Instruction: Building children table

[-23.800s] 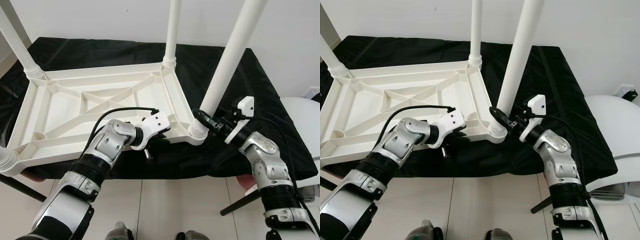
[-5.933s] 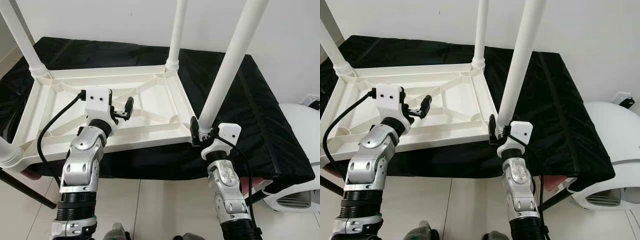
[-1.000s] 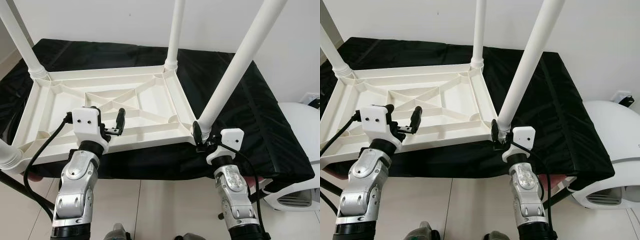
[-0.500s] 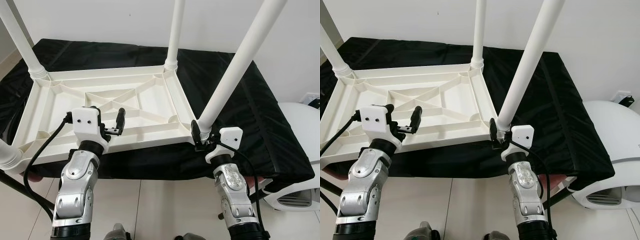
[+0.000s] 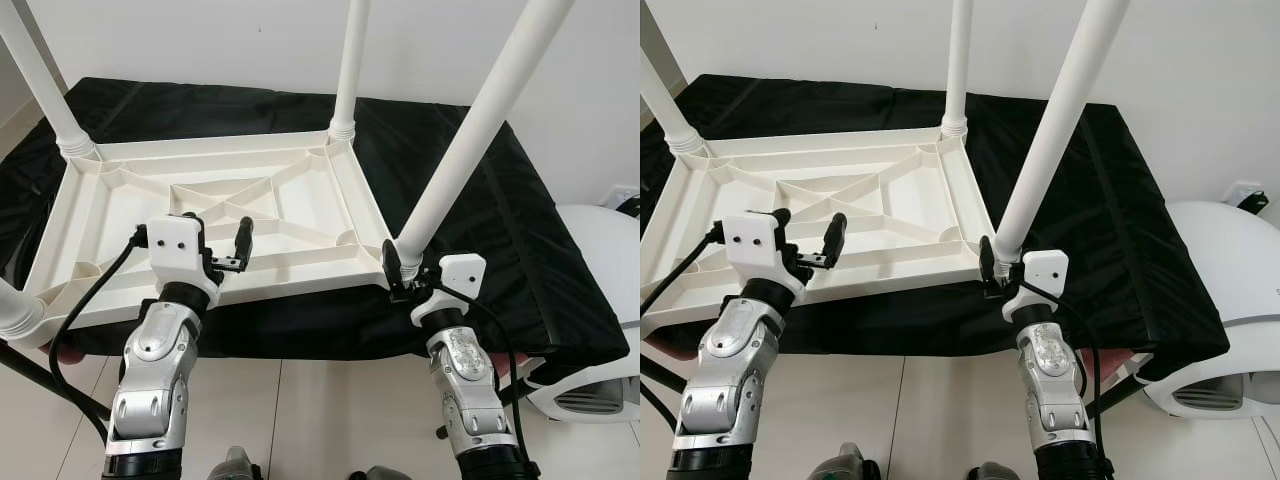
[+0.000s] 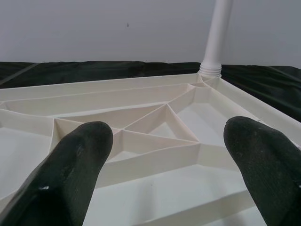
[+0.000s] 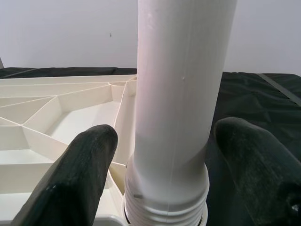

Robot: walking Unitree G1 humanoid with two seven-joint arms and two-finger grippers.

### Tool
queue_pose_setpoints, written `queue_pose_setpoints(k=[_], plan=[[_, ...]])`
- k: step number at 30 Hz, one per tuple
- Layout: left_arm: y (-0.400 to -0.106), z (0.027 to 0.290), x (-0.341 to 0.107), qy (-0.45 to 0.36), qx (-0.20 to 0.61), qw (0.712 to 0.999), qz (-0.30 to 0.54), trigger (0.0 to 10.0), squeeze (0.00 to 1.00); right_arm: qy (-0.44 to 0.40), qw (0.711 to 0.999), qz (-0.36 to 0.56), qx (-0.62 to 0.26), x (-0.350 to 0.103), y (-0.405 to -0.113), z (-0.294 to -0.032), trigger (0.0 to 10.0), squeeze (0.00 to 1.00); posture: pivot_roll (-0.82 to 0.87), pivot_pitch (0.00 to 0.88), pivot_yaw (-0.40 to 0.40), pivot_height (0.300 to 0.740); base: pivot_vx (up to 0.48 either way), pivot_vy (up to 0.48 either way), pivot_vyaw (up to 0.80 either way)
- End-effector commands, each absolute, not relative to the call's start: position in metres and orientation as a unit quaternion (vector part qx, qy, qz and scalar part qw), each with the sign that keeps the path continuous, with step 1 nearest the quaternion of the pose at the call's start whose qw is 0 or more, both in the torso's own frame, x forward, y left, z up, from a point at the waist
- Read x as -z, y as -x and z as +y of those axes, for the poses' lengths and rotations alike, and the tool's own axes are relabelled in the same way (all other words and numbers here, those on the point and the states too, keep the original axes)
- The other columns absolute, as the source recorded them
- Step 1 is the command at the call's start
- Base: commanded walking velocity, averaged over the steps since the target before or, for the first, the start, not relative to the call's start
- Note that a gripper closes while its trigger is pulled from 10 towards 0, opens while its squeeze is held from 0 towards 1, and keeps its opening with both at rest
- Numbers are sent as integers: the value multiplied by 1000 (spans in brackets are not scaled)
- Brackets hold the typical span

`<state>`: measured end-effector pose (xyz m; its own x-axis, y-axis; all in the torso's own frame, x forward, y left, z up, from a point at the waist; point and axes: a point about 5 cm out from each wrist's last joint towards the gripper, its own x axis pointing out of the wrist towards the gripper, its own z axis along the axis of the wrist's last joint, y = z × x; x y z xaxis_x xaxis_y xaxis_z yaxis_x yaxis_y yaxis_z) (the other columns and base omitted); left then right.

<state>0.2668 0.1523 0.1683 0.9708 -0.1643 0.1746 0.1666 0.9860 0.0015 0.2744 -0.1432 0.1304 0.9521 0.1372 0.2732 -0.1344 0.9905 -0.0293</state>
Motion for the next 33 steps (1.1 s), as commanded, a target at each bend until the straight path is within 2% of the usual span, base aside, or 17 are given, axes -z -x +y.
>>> queue_pose_setpoints(k=[1,33], plan=[[-265,153,-169,6,70,993,-91,10000,0,4,988,-139,-70,-130,-275,-144,10000,0,35,9,2,740,0,0,0],[-255,150,-156,-25,84,992,-86,10000,0,7,987,-137,-81,-129,-280,-143,10000,0,47,0,-9,740,0,0,0]])
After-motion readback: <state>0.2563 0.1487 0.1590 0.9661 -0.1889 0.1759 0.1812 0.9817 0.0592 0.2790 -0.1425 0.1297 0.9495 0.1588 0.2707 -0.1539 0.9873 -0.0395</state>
